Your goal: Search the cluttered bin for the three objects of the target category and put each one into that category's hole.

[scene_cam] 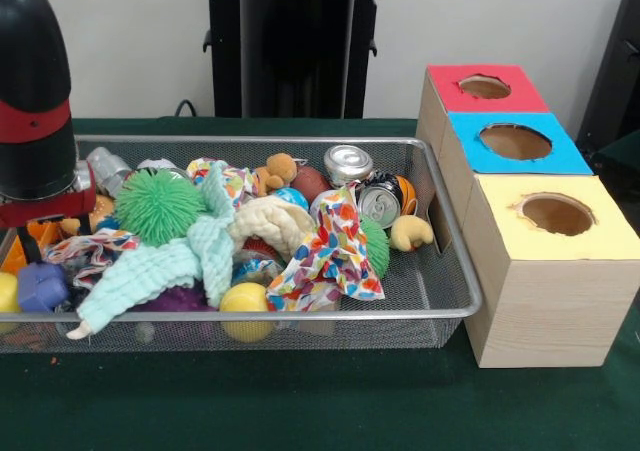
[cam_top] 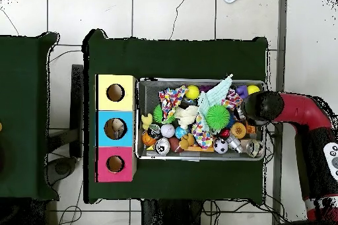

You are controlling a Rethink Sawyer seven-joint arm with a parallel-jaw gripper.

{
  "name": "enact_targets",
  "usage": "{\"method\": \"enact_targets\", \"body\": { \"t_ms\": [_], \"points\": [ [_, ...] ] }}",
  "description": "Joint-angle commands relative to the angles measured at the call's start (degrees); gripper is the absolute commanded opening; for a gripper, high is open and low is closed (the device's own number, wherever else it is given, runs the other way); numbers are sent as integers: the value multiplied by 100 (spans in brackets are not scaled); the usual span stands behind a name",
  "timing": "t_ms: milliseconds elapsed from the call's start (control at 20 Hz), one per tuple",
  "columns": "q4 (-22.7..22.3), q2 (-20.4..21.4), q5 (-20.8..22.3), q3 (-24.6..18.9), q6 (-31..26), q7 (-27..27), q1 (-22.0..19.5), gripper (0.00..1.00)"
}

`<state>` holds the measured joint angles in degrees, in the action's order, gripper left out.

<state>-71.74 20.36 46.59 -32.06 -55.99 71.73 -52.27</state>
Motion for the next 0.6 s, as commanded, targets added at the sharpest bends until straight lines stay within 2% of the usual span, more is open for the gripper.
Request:
{"method": "enact_targets", "body": {
  "t_ms": [50, 450, 600],
  "points": [
    [77, -379, -1, -417, 134, -1951, -139, 0],
    [165, -335, -5, -373, -33, -1863, -24, 0],
    [231, -228, -34, -315, -296, -1828, 103, 0]
  ]
}}
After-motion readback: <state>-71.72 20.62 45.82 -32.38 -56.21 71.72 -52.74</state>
